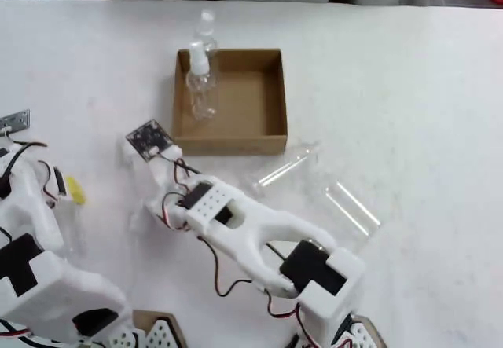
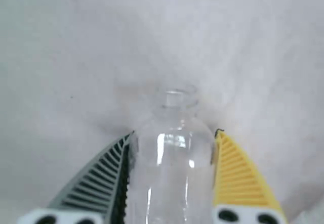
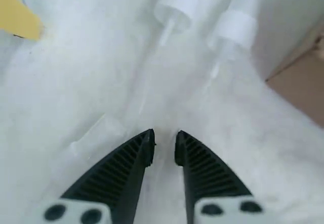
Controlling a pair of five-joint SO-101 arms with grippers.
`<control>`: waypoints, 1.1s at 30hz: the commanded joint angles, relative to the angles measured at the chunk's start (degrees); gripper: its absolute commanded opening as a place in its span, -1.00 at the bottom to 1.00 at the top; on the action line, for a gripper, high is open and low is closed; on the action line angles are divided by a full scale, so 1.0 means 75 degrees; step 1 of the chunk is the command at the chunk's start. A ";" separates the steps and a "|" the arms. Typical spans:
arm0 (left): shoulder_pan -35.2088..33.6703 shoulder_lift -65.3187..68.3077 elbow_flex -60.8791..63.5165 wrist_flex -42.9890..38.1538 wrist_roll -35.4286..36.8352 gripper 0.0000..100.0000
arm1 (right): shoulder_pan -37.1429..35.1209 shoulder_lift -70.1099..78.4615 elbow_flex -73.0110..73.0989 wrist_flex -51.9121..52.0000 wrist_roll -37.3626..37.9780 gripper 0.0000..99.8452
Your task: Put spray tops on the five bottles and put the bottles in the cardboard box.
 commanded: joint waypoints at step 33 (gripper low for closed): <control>0.0064 0.0100 0.0094 -0.0223 -0.0094 -0.84 | 0.0756 -0.3018 0.0527 0.1260 0.0727 -0.96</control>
